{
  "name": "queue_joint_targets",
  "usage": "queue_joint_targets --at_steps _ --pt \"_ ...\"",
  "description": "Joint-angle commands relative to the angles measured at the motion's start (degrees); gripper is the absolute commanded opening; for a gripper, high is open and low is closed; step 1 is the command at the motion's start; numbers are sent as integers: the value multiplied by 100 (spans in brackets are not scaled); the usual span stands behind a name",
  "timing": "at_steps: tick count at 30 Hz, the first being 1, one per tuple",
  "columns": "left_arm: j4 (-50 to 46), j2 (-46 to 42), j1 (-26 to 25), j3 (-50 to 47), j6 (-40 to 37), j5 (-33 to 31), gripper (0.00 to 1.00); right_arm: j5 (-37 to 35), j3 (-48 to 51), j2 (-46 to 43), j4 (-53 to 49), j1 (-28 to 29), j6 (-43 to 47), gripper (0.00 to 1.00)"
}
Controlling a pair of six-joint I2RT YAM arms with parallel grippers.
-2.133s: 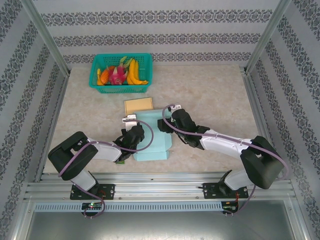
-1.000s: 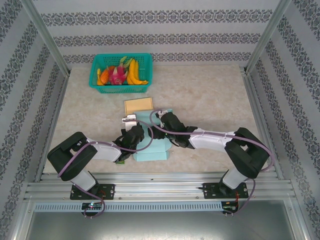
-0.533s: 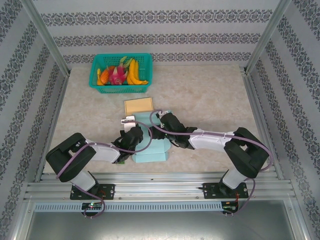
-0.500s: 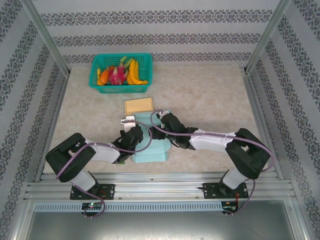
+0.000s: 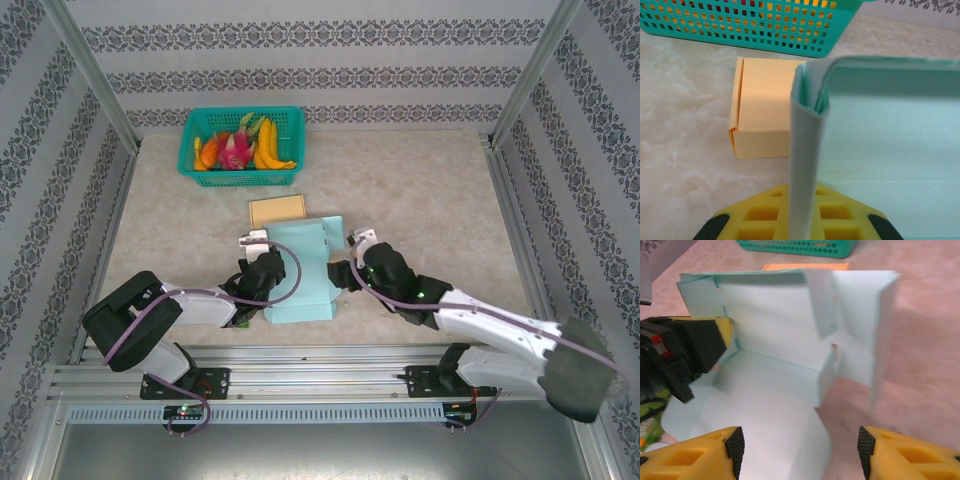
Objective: Fold the paper box
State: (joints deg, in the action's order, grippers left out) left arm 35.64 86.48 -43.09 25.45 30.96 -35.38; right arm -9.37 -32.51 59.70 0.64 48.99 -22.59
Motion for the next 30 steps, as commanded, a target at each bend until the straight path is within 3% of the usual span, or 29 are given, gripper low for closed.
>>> queue_joint_targets --at_steps 1,4,10,18,25,30 --pt "-142 -61 -59 74 36 175 0 -729 308 -663 -577 -69 392 63" --pt "114 -60 -59 26 -101 464 0 -540 686 -1013 -187 -440 439 61" --pt "342 -335 4 -172 -449 971 0 646 740 -847 211 -1195 596 59" --pt "603 -791 225 -519 -555 1617 0 1396 706 -281 813 -1234 963 56" --pt "532 -950 249 -568 -557 1597 0 2289 615 117 1224 -1208 1008 46" --pt "576 -976 249 -619 -510 1694 0 2305 575 233 1242 -1112 1028 44"
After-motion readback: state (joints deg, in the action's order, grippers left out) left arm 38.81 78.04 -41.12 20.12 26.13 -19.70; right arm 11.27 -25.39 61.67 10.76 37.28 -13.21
